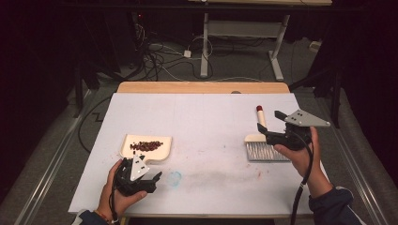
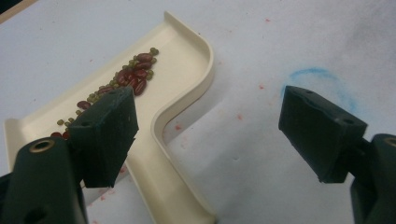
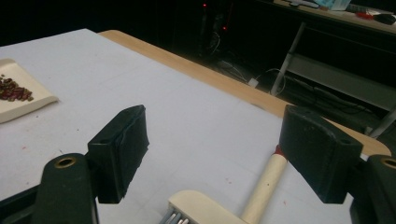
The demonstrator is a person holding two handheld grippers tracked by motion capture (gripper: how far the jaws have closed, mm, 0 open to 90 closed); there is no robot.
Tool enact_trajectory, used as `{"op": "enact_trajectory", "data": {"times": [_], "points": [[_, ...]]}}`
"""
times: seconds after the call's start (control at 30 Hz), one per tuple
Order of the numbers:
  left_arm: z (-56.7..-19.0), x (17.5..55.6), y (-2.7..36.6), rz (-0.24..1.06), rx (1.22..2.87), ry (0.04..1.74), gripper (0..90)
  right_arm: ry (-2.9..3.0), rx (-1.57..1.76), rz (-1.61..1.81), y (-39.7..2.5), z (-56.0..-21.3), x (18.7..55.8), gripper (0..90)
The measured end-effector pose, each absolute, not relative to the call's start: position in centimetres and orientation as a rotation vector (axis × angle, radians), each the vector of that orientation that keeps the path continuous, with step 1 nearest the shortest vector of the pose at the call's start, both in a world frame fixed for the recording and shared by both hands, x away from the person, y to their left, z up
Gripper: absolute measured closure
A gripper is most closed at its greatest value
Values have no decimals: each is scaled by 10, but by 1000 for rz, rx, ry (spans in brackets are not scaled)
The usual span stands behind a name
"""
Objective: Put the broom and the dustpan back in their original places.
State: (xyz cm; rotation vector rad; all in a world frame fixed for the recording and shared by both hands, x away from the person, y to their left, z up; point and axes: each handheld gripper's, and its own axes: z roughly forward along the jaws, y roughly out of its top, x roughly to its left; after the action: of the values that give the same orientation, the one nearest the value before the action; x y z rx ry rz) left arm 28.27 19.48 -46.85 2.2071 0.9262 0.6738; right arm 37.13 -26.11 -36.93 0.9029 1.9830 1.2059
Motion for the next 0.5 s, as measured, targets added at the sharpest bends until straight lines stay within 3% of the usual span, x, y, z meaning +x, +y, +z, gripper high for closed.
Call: {"op": "enact_trajectory", "data": {"times": [0.5], "points": [[-469,282,194,673,2212,923,197,2029,836,1191,-257,-375,352,248]]}}
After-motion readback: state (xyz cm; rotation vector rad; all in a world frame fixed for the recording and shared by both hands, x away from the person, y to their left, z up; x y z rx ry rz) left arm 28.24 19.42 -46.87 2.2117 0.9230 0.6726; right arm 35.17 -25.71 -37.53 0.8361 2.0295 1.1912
